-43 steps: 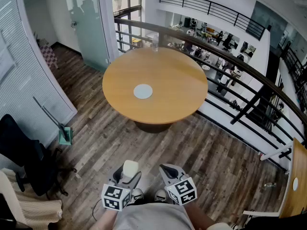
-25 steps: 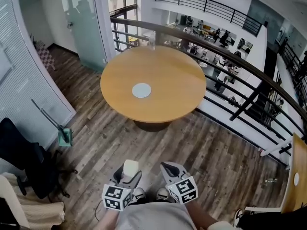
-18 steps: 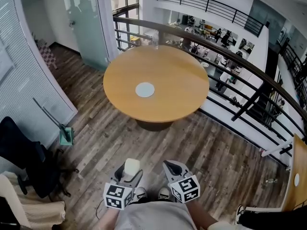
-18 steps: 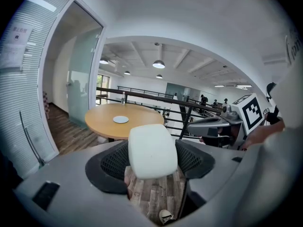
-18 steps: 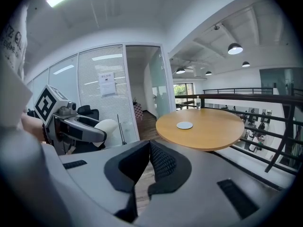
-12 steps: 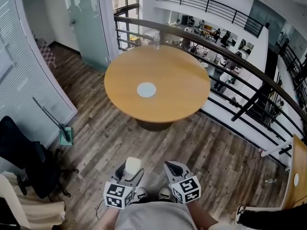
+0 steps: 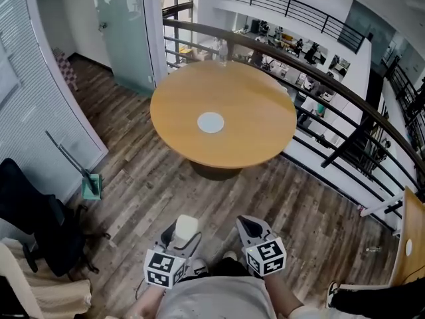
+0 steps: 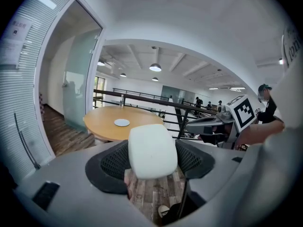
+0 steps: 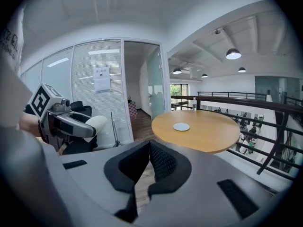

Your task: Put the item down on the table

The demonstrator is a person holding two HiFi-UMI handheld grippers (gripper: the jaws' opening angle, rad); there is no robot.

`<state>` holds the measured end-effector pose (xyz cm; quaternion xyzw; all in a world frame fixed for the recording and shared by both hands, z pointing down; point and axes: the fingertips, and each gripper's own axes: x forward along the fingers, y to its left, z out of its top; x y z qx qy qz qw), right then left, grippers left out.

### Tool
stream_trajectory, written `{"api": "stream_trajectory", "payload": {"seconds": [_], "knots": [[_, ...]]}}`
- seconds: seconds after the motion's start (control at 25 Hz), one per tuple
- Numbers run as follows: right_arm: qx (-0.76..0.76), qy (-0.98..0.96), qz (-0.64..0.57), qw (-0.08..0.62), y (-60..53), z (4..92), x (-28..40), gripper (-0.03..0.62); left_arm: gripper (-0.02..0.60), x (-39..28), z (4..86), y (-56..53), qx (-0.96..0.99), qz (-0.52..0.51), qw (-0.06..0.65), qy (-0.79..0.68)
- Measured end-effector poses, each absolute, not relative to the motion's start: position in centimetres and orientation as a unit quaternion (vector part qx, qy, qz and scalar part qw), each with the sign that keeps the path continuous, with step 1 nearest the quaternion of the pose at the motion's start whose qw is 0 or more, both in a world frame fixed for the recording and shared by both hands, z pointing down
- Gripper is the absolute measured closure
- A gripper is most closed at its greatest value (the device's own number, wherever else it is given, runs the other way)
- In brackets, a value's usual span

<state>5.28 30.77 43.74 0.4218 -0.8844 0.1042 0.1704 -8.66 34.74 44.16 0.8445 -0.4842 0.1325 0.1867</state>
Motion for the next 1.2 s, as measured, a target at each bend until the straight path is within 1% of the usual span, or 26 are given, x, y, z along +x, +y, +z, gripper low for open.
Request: {"api": "stream_trajectory", "payload": {"seconds": [0.28,0.52,0.88,1.2], "knots": [[0.418,-0.884,0.112,0.176,29.0,44.9,4.0,0.569,0.261,-10.3,44.7,32.5,0.842,0.129,0.192,-0.487],[0.407,-0.889,0.117,0.173,23.6,45.7,3.1,0.569,0.261,-11.0,45.4,27.5,0.835,0.132,0.197,-0.497],[0.381,-0.902,0.112,0.17,10.4,45.7,2.9,0.569,0.261,-9.9,45.4,14.4,0.828,0.132,0.198,-0.507],[0.358,-0.911,0.11,0.173,-1.7,44.7,4.2,0.569,0.261,-8.4,44.4,2.3,0.82,0.132,0.195,-0.522]]}}
